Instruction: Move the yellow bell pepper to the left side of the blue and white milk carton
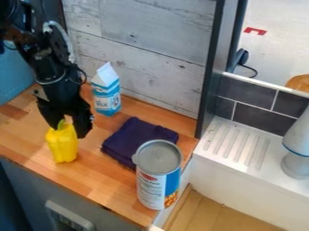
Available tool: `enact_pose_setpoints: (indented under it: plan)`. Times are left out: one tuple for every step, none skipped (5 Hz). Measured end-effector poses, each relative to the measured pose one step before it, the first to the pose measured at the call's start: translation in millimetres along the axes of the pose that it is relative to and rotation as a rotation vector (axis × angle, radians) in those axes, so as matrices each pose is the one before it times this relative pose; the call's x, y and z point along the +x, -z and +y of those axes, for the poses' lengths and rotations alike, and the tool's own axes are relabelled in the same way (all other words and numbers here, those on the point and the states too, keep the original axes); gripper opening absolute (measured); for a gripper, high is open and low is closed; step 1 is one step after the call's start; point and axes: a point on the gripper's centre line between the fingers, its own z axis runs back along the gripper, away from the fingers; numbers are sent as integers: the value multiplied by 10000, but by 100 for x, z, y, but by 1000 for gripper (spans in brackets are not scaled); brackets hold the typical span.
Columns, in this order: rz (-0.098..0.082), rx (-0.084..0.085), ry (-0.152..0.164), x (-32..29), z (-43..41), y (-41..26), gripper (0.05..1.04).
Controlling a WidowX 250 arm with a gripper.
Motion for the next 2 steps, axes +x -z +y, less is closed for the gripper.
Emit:
enact_pose_setpoints:
  plan:
    - [-59,-11,-288,-296,865,174,623]
    - [-6,-5,-40,9,81,-32,370]
